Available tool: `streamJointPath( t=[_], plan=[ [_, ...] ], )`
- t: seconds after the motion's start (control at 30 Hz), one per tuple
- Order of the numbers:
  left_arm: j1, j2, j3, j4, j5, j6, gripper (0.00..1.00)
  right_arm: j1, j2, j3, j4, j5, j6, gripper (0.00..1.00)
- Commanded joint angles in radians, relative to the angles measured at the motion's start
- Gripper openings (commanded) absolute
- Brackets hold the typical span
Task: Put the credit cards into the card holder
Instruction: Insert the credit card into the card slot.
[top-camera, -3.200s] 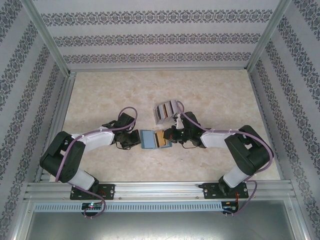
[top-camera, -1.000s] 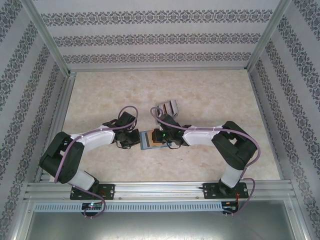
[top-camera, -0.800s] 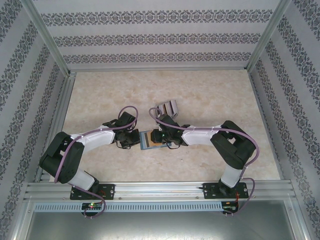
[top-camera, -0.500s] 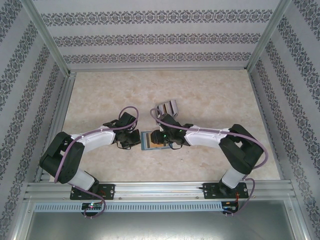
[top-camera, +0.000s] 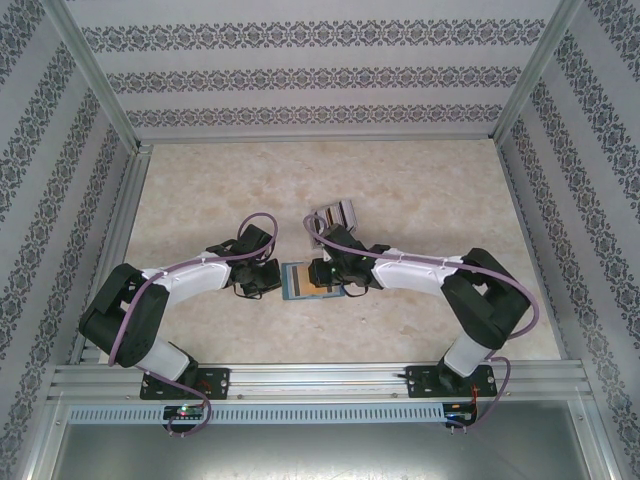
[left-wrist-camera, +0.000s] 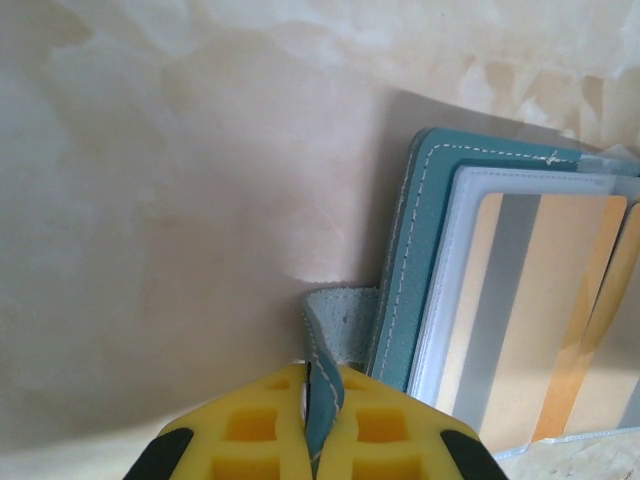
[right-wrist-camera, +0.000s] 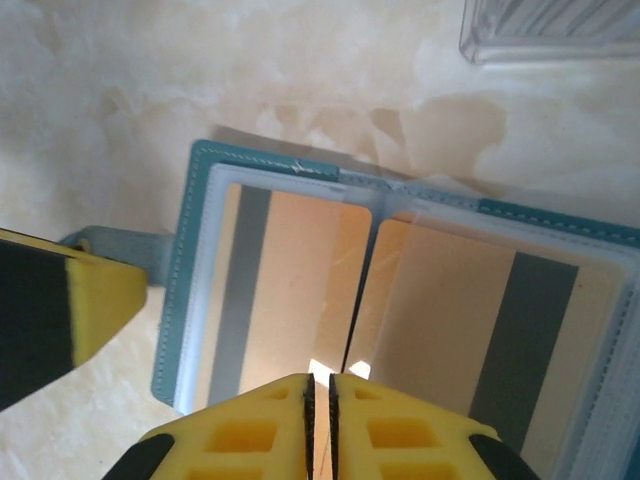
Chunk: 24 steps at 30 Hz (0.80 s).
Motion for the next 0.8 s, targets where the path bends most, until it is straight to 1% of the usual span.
streamJointPath(
  t=[0.0, 0.3, 0.47, 0.6, 0.77],
  plan=[
    [-0.01, -0.011, 0.004, -0.012, -0.003, -0.004, 0.0, -0.001, 0.054, 0.028, -0.006, -0.029, -0.013, 0.16],
    [-0.009, -0.002, 0.006, -0.003, 0.004, -0.006, 0.0, 0.017, 0.138, 0.081, -0.02, -0.041, -0.019, 0.15],
    [-0.01, -0.006, 0.017, -0.006, 0.009, -0.004, 0.0, 0.026, 0.152, 0.099, -0.018, -0.057, -0.017, 0.15],
    [-0.01, -0.031, 0.036, -0.046, -0.01, 0.012, 0.0, 0.012, 0.107, 0.08, -0.014, -0.081, -0.016, 0.15],
    [-0.008, -0.068, 0.075, -0.127, -0.051, 0.039, 0.0, -0.027, -0.011, 0.034, -0.019, -0.092, -0.015, 0.16]
  ],
)
